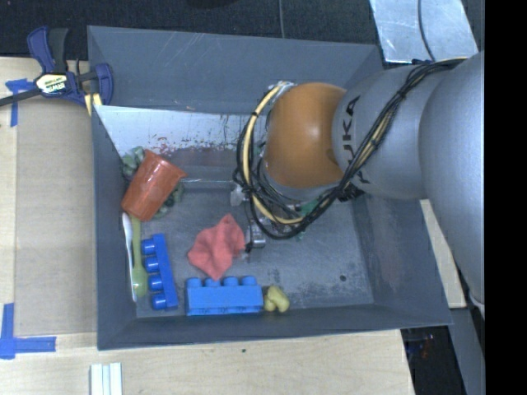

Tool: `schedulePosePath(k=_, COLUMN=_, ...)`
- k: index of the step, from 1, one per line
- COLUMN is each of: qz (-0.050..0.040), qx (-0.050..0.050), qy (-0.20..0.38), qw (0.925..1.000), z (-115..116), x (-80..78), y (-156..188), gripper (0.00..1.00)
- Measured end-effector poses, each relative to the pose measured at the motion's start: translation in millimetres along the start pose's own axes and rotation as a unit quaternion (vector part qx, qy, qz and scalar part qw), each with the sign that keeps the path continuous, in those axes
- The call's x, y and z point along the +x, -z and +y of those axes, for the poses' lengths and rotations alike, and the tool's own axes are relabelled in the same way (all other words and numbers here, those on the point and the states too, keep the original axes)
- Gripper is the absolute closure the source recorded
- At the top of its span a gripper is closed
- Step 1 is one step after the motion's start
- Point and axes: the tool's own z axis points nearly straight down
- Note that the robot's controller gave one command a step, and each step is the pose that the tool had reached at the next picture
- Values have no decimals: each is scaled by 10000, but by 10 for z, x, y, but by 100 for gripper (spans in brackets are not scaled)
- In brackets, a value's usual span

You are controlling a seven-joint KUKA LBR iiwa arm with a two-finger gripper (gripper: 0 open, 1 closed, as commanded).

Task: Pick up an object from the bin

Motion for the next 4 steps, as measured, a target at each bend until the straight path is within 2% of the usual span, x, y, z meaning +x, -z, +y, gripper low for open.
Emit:
schedulePosePath(k=1, qz=-54, qx=-8, qy=377, qw=9993, z=137, x=-58, y=271, gripper=0)
schedulePosePath(k=2, qz=-82, qx=-16, qy=536, qw=9985, z=1, x=57, y=-180, gripper=0)
schedulePosePath(k=3, qz=-135, qx=-17, qy=1167, qw=9931, z=73, x=323, y=-410, gripper=100)
schedulePosePath(k=4, qz=-135, qx=-17, qy=1166, qw=9931, z=73, x=323, y=-410, gripper=100)
